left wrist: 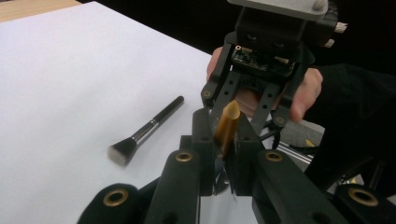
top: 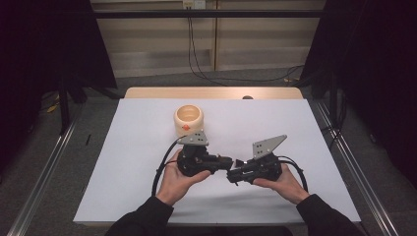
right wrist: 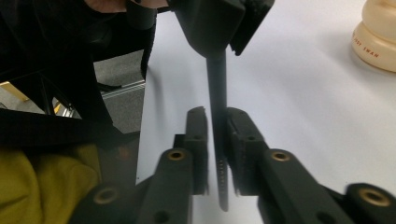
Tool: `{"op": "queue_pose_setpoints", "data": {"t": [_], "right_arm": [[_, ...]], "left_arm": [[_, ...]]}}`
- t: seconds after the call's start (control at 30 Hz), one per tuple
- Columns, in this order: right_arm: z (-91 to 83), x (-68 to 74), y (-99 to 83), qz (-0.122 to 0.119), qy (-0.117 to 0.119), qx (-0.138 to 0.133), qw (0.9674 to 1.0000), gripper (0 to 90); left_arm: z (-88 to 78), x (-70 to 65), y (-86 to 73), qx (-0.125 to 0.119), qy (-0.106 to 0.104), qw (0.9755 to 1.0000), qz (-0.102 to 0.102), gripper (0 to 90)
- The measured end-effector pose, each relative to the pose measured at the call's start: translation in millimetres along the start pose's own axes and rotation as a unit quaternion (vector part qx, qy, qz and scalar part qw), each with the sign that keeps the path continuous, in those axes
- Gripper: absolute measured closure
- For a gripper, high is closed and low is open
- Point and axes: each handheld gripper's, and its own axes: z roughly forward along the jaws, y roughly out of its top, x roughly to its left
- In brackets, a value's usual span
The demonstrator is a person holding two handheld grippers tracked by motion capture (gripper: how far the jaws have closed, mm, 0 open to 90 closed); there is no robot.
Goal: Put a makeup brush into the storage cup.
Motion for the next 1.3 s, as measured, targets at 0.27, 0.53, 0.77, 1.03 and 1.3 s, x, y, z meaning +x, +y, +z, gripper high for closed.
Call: {"op": "queue_pose_setpoints", "data": {"t": [0.27,0.53,0.77,1.03,1.3], "right_arm": [[1.2,2.6,0.7,-0.014,-0.008,-0.002,0.9999,84.7],[-2.5,1.6,1.0,-0.003,-0.011,-0.027,0.9996,84.8],[-5.4,0.5,0.2,0.009,-0.017,-0.054,0.9983,84.8],[-4.5,-0.4,-1.2,0.026,-0.021,-0.082,0.9961,84.8],[-1.6,0.3,-2.4,0.029,-0.022,-0.091,0.9952,84.8]], "left_arm": [[-0.4,1.0,-1.0,-0.012,0.001,0.9999,0.001,83.2],[2.6,-0.4,-4.8,-0.058,0.012,0.9982,0.014,66.0],[-4.2,-0.3,-4.4,-0.107,0.039,0.9934,0.017,59.1],[-9.7,-1.2,-4.2,-0.136,0.055,0.9888,0.027,63.7],[-10.8,-0.1,-3.8,-0.135,0.048,0.9894,0.024,77.3]]}}
